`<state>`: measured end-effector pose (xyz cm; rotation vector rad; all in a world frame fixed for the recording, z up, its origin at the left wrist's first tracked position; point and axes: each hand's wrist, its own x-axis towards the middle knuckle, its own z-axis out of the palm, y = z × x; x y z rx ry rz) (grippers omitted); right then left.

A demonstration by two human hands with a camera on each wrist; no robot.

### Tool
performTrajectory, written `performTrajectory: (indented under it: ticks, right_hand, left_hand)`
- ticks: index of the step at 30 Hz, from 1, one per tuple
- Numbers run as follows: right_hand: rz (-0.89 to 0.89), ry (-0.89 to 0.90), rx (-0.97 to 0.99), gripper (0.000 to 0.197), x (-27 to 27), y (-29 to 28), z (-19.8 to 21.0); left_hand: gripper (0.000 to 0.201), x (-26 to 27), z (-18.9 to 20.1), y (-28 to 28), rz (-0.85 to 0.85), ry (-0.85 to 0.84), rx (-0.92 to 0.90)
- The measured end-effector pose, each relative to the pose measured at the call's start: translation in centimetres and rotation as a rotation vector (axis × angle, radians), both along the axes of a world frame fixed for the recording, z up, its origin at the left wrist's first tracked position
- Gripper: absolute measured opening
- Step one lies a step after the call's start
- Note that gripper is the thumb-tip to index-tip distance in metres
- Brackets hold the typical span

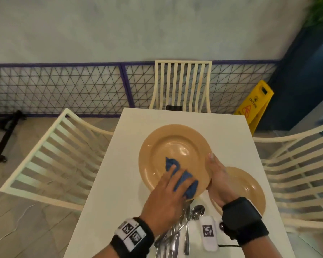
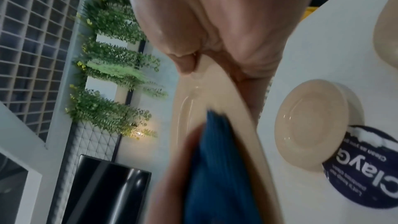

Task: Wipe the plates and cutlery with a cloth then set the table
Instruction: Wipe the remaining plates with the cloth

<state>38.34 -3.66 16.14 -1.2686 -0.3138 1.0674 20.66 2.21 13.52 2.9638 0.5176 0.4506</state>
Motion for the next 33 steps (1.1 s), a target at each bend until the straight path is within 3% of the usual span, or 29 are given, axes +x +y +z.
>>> performTrajectory:
  ticks: [3,5,10,12,15,19,23,27,30,33]
  right_hand:
    - [0.039,-0.075,-0.036,0.038,0.5,-1.1,0.1]
    - [0.082,-0.101,-0.056,0.036,0.0,-1.2,0.2]
    - [0.178,-0.084,-0.036,0.036,-3.6,0.2,0.3]
    - [0.210,-0.070,-0.013,0.039,-4.6,0.8,0.4]
    - [0.151,-0.067,0.013,0.040,-3.6,1.3,0.8]
    - [0.086,-0.089,-0.033,0.038,-0.6,-0.2,1.0]
    - [0.164,-0.154,-0.078,0.040,-0.5,-2.1,0.1]
    - [0.213,-0.142,-0.033,0.045,-3.0,-1.0,-0.9]
    - [0.209,-0.086,0.010,0.038,-4.0,0.4,-0.2]
    - [0.115,-0.077,0.004,0.038,-2.5,0.8,0.1]
  left_hand:
    - [0.057,-3.9,-2.3,2.8,0.023,0.099,-0.039]
    - [0.062,-5.0,-3.0,5.7,0.138,0.093,-0.062]
    - [0.062,-0.7,0.2,8.7,0.367,-0.081,-0.189]
    - [0.063,2.0,1.6,6.9,0.352,-0.108,-0.300]
    - [0.066,3.4,1.8,2.6,0.184,-0.104,-0.402]
    - [0.068,-0.3,-2.1,1.4,0.002,0.055,-0.216]
    - [0.070,-4.8,-3.8,6.9,0.167,0.064,-0.117]
    - [0.069,-0.9,-1.0,9.0,0.326,-0.093,-0.213]
    - [0.071,3.0,0.8,5.6,0.280,-0.151,-0.340]
    - [0.062,2.8,0.0,1.6,0.132,-0.087,-0.396]
